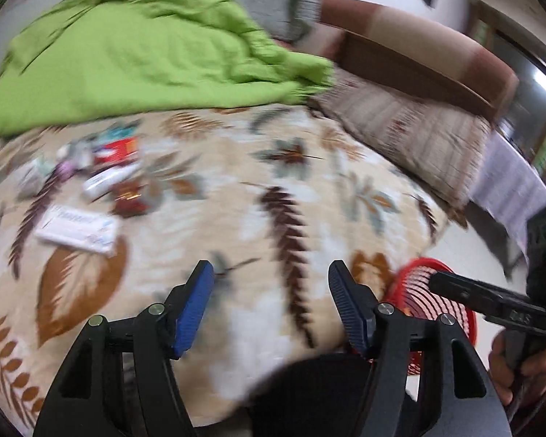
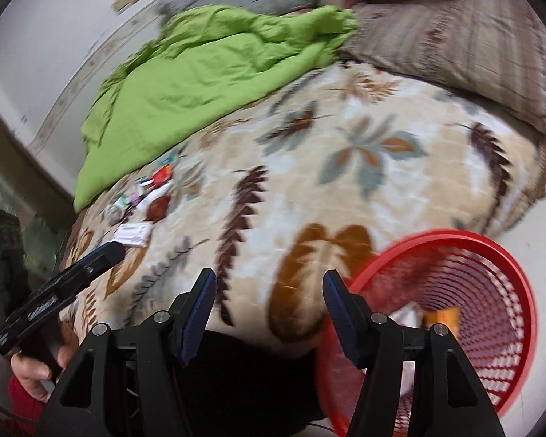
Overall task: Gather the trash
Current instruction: 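Move both open tools back over the trash on the bed, then grasp the white sock with the left tool and lift it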
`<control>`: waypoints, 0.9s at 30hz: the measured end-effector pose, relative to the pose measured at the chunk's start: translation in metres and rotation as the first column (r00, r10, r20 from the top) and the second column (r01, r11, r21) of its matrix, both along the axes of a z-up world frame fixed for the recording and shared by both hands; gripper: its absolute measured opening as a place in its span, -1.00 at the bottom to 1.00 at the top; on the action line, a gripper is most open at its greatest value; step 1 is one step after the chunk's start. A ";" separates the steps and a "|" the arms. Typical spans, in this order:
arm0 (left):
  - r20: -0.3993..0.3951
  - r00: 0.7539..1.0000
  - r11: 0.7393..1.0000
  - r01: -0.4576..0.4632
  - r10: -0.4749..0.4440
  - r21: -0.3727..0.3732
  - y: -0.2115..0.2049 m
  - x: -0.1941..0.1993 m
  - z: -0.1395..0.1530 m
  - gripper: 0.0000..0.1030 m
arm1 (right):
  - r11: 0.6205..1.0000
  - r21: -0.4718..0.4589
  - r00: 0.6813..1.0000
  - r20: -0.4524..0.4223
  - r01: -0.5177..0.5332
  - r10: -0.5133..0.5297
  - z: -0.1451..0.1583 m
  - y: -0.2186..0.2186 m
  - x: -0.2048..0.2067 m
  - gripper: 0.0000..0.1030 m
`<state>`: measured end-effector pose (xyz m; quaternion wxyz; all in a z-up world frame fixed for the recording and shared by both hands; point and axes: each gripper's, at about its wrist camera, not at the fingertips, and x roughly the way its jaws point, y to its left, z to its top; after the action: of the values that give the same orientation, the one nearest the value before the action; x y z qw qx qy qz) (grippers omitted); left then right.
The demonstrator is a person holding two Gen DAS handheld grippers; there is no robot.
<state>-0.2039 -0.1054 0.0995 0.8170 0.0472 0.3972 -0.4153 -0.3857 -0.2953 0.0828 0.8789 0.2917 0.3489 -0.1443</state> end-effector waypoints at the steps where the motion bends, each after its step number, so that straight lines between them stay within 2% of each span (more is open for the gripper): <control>1: -0.010 1.000 1.000 -0.029 0.029 0.000 0.008 0.009 -0.002 0.25 | 1.000 -0.004 1.000 0.001 -0.016 0.016 0.001 0.004 0.007 0.26; 5: -0.044 0.986 0.987 -0.161 0.160 -0.006 0.044 0.045 -0.008 0.25 | 0.994 -0.030 0.994 0.001 -0.105 0.105 0.006 0.027 0.049 0.26; 8: -0.054 0.964 0.965 -0.262 0.261 -0.011 0.072 0.072 -0.011 0.25 | 0.987 -0.030 0.987 0.013 -0.159 0.159 0.011 0.039 0.082 0.26; 15: 0.009 0.878 0.878 -0.479 0.479 0.015 0.130 0.122 -0.027 0.25 | 0.971 0.000 0.971 0.000 -0.240 0.240 0.009 0.062 0.183 0.26; 18: 0.023 0.844 0.843 -0.536 0.536 0.039 0.146 0.137 -0.038 0.25 | 0.969 0.031 0.969 -0.011 -0.245 0.245 -0.001 0.072 0.227 0.26; 20: -0.015 0.839 0.839 -0.543 0.544 0.024 0.155 0.147 -0.040 0.25 | 0.971 0.048 0.971 -0.026 -0.234 0.236 -0.009 0.079 0.257 0.26; 23: 0.014 0.823 0.823 -0.567 0.567 0.027 0.163 0.152 -0.037 0.25 | 0.975 0.047 0.972 -0.082 -0.217 0.220 -0.026 0.092 0.303 0.26; 26: -0.001 0.818 0.818 -0.575 0.575 0.019 0.169 0.160 -0.034 0.25 | 0.981 0.031 0.973 -0.128 -0.192 0.195 -0.044 0.100 0.331 0.25; 27: -0.007 0.818 0.818 -0.575 0.575 0.018 0.170 0.165 -0.033 0.25 | 0.981 0.027 0.970 -0.146 -0.193 0.195 -0.051 0.102 0.337 0.17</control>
<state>-0.0392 0.0650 0.0668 0.9014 -0.0710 0.4010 -0.1470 -0.0482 -0.1930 0.0322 0.8586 0.2504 0.4406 -0.0768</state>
